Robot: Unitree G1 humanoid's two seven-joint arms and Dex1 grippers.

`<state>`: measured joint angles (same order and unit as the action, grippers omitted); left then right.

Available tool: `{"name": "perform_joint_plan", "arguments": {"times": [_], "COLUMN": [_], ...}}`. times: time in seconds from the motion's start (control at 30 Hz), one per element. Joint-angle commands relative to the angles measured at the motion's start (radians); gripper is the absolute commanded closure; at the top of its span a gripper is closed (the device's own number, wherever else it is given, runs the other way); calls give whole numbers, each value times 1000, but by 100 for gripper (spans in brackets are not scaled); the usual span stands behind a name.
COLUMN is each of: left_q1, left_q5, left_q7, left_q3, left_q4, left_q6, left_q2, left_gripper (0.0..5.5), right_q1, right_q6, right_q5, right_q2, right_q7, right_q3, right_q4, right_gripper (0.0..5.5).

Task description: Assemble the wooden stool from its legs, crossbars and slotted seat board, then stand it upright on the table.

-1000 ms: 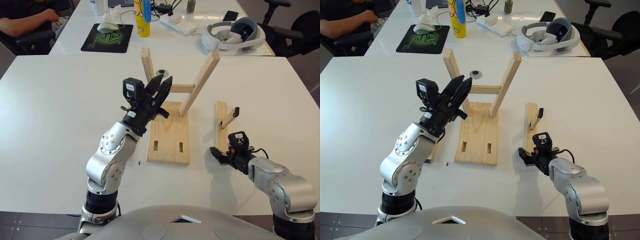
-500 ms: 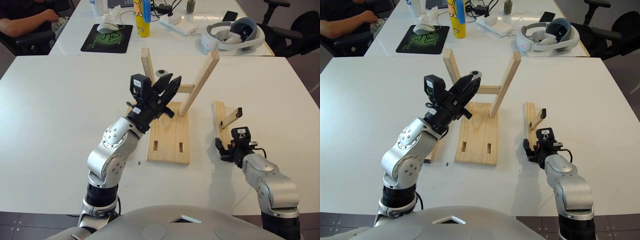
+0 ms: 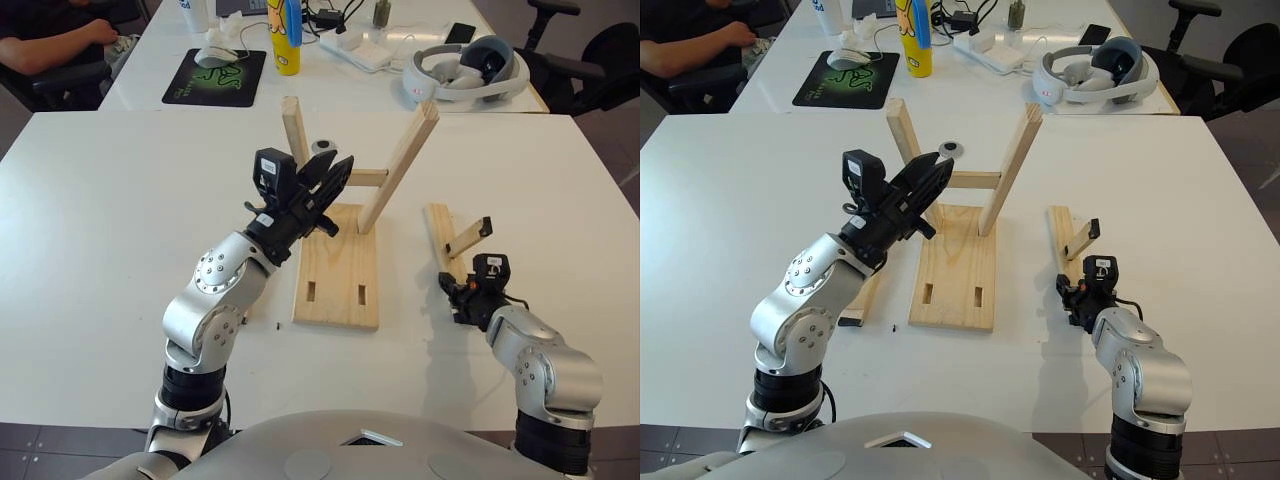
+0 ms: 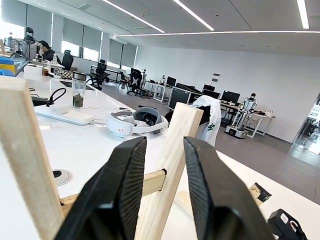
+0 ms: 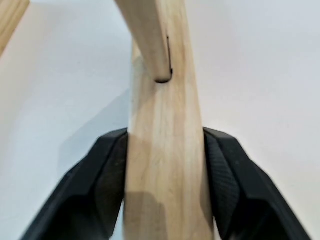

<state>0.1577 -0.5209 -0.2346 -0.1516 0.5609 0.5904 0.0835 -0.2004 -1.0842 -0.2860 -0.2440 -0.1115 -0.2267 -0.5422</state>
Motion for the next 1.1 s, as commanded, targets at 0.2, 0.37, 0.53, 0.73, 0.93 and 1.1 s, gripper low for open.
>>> {"name": "perform_joint_plan", "arguments": {"times": [0.2, 0.37, 0.53, 0.73, 0.93, 1.1], "left_q1": [66, 140, 209, 314, 387, 431], "left_q5": [-199, -382, -494, -646, -686, -792], "left_q7": [-47, -76, -56, -50, -95, -109], "left_q3": [135, 232, 305, 369, 366, 373], "left_q4": [-18, -59, -107, -170, -245, -288], "left_q6": [81, 151, 167, 204, 229, 279], "left_q2": [27, 60, 77, 123, 174, 188], "left_gripper": [262, 193, 128, 42, 10, 10], "right_q1": [-29, 123, 287, 493, 600, 624], "right_q6": [157, 208, 173, 81, 26, -16], "right_q5": [-26, -147, -332, -724, -1010, -1181], "right_q2": [1, -27, -69, -125, -249, -321], "right_q7": [-57, -122, -211, -264, -228, -256], "right_q3": [-73, -195, -281, -413, -476, -396], "right_q4": [115, 166, 205, 223, 269, 273], "right_gripper": [341, 341, 341, 341, 341, 341]}}
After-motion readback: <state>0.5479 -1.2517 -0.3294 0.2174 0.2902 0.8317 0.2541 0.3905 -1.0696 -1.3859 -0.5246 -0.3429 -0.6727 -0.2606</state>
